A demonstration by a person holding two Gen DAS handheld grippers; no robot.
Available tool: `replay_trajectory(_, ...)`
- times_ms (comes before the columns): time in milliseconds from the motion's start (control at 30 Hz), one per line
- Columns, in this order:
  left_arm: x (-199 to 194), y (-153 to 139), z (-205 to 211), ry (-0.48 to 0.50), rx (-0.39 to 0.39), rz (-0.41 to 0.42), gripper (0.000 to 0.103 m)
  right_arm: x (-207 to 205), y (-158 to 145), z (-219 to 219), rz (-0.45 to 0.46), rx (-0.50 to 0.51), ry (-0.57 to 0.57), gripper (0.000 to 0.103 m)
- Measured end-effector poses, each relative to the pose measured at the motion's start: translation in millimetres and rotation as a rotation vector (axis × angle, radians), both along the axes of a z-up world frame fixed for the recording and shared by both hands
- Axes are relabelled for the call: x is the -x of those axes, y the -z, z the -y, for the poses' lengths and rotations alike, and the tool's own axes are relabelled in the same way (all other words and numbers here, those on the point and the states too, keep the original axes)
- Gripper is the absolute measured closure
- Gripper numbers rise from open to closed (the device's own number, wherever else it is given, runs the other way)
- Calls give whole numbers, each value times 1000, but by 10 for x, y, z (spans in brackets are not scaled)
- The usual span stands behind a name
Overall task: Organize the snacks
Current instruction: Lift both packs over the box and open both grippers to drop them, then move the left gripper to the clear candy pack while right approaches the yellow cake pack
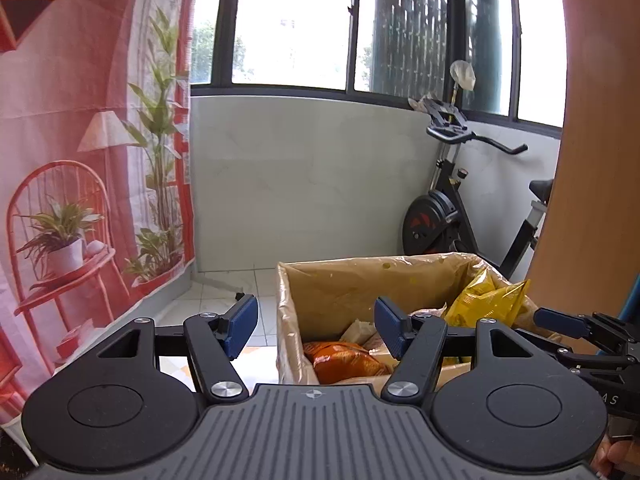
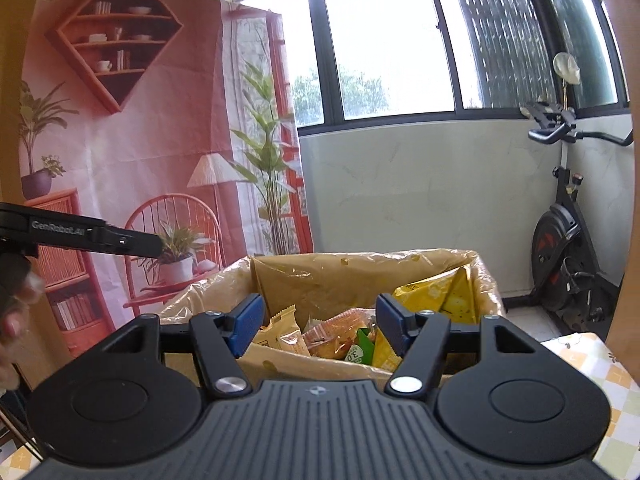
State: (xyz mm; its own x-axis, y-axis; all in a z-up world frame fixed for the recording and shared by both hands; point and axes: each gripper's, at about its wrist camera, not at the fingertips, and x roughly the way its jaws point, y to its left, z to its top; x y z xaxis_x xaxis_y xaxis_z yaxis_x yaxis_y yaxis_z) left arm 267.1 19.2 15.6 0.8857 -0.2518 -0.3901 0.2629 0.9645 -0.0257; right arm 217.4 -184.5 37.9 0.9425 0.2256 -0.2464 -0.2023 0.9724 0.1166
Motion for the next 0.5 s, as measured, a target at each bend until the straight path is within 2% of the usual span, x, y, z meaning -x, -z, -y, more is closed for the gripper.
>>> replay_trajectory(133,194,19,-52,6,27,24,36,176,40,33,18,8,14,37)
replay_trajectory(267,361,130,-52,16,20,37,36,312,114,52,20,28,31,37)
replay_trajectory(500,480,471,-134,14,11,-18,36,484,390,169,-7,29,52,37)
